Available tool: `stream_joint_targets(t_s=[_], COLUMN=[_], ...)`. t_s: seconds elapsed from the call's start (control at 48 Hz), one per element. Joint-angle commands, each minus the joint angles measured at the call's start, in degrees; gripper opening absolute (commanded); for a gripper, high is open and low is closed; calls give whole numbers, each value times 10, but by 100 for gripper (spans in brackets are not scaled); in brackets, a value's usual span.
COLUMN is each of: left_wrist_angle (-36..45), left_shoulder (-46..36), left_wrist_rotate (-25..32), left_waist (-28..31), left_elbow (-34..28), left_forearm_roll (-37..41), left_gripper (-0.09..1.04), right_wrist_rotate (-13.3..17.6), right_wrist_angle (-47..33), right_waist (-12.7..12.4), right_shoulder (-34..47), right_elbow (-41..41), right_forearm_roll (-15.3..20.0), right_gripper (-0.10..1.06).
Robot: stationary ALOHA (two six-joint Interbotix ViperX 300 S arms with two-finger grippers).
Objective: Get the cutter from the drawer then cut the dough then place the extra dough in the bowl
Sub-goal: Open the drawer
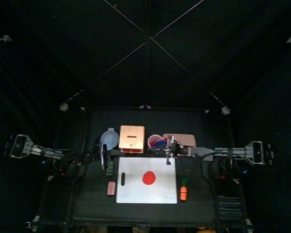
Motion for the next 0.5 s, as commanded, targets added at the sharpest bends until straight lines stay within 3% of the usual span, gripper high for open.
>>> stream_joint_targets(t_s=[0.021,0.208,0.5], left_wrist_angle=[-41,-59,-60], left_shoulder=[47,114,199], left_wrist_rotate=[-46,-132,-243], left_waist=[-15,-29,-27], left_elbow=[-9,-13,-32], left_forearm_roll=[-84,-101,-120], left_gripper=[8,15,49], right_wrist_rotate=[1,1,0], right_wrist_angle=[-41,-48,-48], right_waist=[-23,-45,-69], right_shoulder=[83,208,329], right_elbow=[-72,-166,-256], right_forearm_roll=[-9,-25,-33], right_gripper=[-4,-4,-4])
